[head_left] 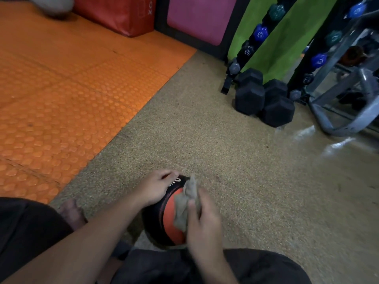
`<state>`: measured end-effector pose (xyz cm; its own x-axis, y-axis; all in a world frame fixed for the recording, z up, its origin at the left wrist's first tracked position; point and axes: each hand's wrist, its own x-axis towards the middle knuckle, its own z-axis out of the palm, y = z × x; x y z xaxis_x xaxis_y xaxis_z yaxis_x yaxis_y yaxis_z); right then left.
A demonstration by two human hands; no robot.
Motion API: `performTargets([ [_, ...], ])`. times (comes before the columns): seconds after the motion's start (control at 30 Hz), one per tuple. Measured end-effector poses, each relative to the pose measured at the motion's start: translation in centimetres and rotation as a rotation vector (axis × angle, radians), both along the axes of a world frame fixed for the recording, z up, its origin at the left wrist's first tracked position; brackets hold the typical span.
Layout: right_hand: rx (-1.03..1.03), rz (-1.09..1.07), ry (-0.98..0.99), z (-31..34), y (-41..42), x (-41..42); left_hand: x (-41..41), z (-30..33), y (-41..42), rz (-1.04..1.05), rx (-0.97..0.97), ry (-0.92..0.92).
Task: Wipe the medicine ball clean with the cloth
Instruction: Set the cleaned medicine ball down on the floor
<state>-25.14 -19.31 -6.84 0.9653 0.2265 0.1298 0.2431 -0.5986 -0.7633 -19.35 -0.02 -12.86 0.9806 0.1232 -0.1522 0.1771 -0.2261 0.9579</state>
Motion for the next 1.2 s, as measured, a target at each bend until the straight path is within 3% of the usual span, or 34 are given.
performTargets([
  [0.1,-0.006,0.059,0.004,-1.6,-1.0,-3.1,-0.3,0.5,-0.3,0.143,0.018,0.067],
  [0.2,0.341,-0.176,0.27,-1.0,-1.5,0.2,-0.7,1.9,1.7,0.227,-0.395,0.26],
  [0.3,0.53,-0.384,0.643,-1.2,-2.6,5.2,-2.0,0.7,1.6,0.254,-0.348,0.358],
  [0.37,0.494,-0.424,0.765,-0.5,-3.2,7.1,-2.8,0.3,-1.6,0.225,-0.432,0.417],
  [0.47,0.559,-0.364,0.85,-0.4,-3.5,7.5,-2.1,0.2,-5.6,0.281,-0.568,0.326],
  [0.63,0.671,-0.276,0.675,-1.1,-3.2,6.7,-1.2,1.7,-4.0,0.308,-0.449,0.193],
  [0.7,0.589,-0.212,0.54,-1.1,-2.0,6.7,-1.3,2.0,-3.4,0.305,-0.44,0.152],
  [0.77,0.349,-0.131,0.191,-1.1,-0.8,6.2,-1.3,1.1,-3.4,0.373,-0.434,0.138],
  [0.83,-0.096,0.052,-0.099,-2.1,-0.1,5.2,-1.2,0.3,-3.3,0.453,-0.481,0.173],
  [0.93,-0.767,0.527,-0.518,-2.1,0.0,2.7,-0.8,-0.5,-1.4,0.341,-0.657,0.311],
  [1.0,-0.967,0.916,-0.754,-1.1,-1.3,3.9,-0.8,-0.4,-0.8,0.27,-0.66,0.331],
  [1.03,-1.015,0.991,-0.816,-0.5,-2.2,5.2,-0.8,-0.3,-1.0,0.285,-0.64,0.293],
  [1.1,-0.969,0.907,-0.76,0.2,-3.4,8.0,-0.8,-0.2,-1.8,0.384,-0.543,0.196],
  [1.13,-0.855,0.781,-0.614,0.3,-3.5,8.9,-0.8,-0.1,-2.4,0.419,-0.494,0.171],
  [1.2,-0.433,0.455,-0.19,0.6,-2.8,9.9,-1.2,0.7,-3.8,0.456,-0.374,0.148],
])
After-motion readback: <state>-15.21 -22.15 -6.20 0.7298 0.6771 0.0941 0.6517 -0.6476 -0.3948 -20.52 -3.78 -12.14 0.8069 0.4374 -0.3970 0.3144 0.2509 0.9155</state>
